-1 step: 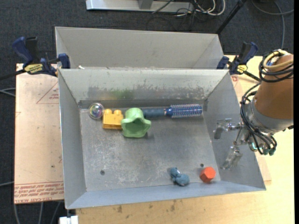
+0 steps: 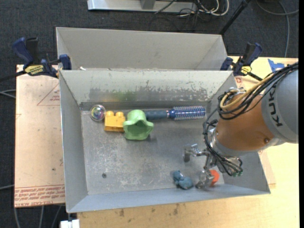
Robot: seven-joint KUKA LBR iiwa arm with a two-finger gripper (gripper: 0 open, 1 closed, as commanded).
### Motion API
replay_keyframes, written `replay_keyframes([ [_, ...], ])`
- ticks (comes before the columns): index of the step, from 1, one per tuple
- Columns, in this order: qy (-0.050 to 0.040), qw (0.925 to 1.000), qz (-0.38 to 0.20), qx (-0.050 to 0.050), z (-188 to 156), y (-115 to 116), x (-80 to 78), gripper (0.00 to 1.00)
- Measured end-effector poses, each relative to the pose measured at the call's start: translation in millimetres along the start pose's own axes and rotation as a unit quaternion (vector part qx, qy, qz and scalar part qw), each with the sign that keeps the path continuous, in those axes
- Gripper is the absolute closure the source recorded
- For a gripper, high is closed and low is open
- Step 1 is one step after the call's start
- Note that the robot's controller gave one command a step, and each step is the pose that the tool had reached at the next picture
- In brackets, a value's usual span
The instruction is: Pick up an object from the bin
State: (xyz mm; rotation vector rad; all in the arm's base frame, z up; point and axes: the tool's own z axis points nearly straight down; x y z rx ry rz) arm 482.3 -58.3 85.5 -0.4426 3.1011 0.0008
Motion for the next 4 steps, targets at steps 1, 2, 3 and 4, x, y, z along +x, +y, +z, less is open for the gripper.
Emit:
replay_keyframes([
  [1, -0.0019, 0.9842, -0.177, 0.001, 13.6, 17.4, -16.9, 0.0],
  [2, 0.0024, 0.96, -0.28, -0.006, 15.8, -79.5, -3.5, 0.0],
  [3, 0.0021, 0.9593, -0.282, -0.004, 15.0, -79.4, -4.6, 1.0],
  [4, 0.0, 0.9546, -0.298, 0.002, -133.0, -80.4, -14.3, 1.0],
])
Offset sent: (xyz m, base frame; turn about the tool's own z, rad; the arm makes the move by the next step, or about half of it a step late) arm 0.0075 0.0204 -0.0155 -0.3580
